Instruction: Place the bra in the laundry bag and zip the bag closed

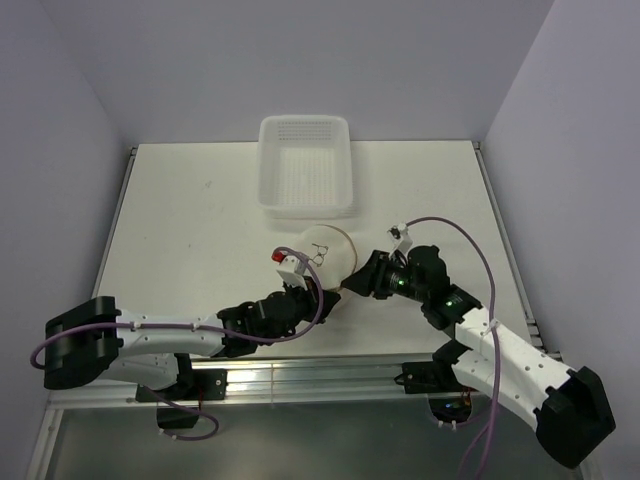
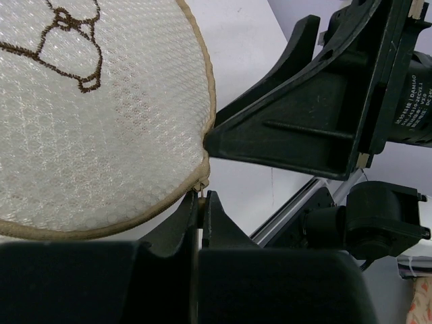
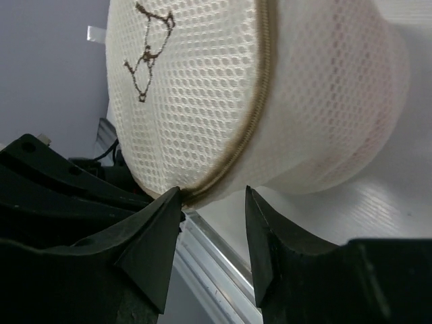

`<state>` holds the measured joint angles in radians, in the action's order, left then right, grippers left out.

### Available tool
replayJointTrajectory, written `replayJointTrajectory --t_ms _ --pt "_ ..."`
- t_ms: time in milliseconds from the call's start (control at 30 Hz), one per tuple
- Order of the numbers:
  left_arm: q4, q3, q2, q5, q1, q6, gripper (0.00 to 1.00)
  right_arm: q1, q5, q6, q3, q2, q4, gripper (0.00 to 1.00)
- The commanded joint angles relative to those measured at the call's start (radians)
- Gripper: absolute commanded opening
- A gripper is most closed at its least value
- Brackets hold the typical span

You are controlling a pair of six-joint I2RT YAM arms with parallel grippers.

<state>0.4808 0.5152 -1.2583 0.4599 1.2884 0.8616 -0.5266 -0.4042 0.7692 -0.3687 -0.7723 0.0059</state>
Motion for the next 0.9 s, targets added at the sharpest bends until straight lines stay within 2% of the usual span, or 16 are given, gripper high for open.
replayJointTrajectory --t_ms 0,167,200,300,333,467,600,733,867 --pt "0.018 0.022 0.034 0.005 0.008 0.016 0.00 -0.032 -0.048 0.015 -0.058 -0.039 0.140 0.50" --pt "-0.028 0.008 0.068 0.040 0.008 0.010 0.00 -0.033 -0.056 0.035 -0.046 -0.091 0.201 0.47" --pt "-0.051 0.012 0.077 0.045 0.008 -0.001 0.00 -0.033 -0.039 0.041 -0.041 -0.093 0.204 0.32" --pt "-0.091 0.006 0.115 0.086 0.006 -0.021 0.00 -0.032 -0.044 0.038 -0.044 -0.117 0.220 0.05" --pt "-0.122 0.003 0.128 0.097 0.005 -0.022 0.00 -0.030 -0.050 0.019 -0.050 -0.125 0.214 0.02" --pt "-0.214 -0.010 0.200 0.111 -0.015 -0.050 0.00 0.000 -0.064 -0.031 -0.093 -0.154 0.177 0.00" --pt "-0.352 -0.038 0.273 0.189 -0.032 -0.032 0.00 0.069 -0.053 -0.090 -0.131 -0.136 0.111 0.00" --pt "-0.488 -0.069 0.408 0.265 -0.050 -0.012 0.00 0.112 -0.041 -0.139 -0.165 -0.124 0.045 0.00" --pt "-0.625 -0.076 0.516 0.321 -0.066 0.002 0.00 0.134 -0.022 -0.140 -0.170 -0.140 0.055 0.00"
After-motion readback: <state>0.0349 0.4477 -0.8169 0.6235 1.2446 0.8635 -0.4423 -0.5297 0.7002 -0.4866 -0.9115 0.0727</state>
